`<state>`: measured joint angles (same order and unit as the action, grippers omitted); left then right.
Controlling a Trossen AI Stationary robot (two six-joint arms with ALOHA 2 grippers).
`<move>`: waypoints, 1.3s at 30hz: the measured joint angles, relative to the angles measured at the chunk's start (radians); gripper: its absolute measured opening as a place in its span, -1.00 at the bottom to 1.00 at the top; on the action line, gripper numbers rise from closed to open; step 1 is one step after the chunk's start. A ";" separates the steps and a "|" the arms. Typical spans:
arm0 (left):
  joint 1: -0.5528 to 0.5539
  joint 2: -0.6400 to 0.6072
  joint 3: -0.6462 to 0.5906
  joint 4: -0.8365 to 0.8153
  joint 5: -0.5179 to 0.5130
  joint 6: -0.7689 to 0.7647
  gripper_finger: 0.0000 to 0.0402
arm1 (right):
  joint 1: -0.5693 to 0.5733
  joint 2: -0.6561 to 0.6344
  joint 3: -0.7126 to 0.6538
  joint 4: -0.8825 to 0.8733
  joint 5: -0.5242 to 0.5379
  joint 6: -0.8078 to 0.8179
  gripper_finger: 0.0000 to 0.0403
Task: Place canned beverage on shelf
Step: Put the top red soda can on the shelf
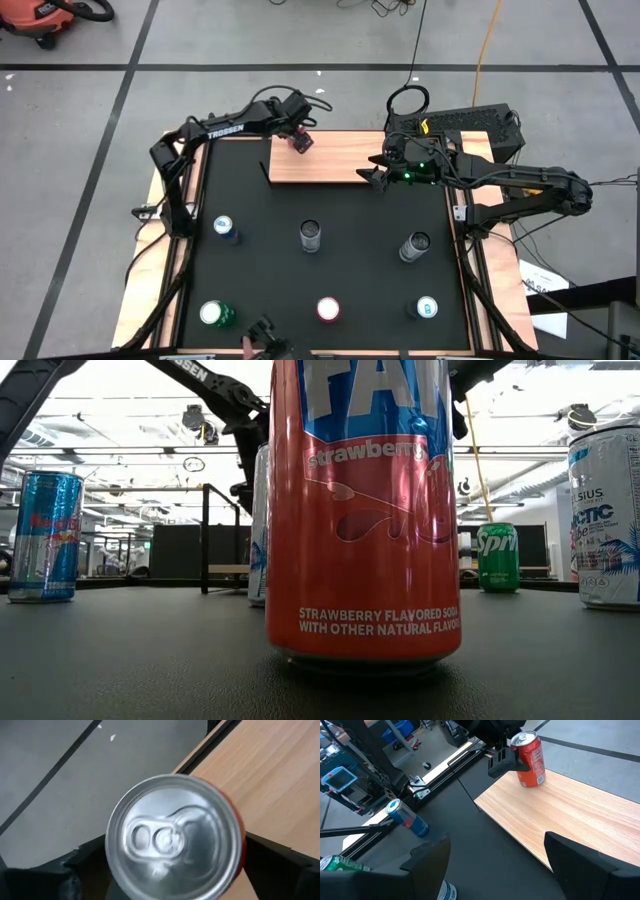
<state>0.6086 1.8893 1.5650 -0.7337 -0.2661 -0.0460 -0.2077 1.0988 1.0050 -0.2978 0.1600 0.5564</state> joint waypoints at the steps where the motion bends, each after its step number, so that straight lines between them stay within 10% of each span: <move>1: 0.000 -0.001 0.000 -0.003 0.000 0.004 0.93 | 0.000 0.000 0.000 0.000 0.000 0.000 0.53; 21: -0.022 -0.029 0.264 -0.358 0.081 0.250 0.83 | 0.000 0.000 0.000 0.000 -0.004 0.033 0.53; 39: 0.122 0.006 0.299 -0.261 0.390 0.441 -0.96 | 0.000 0.000 0.000 0.008 -0.003 0.063 0.53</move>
<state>0.7310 1.8955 1.8637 -0.9943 0.1242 0.3951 -0.2076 1.0988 1.0050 -0.2898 0.1574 0.6195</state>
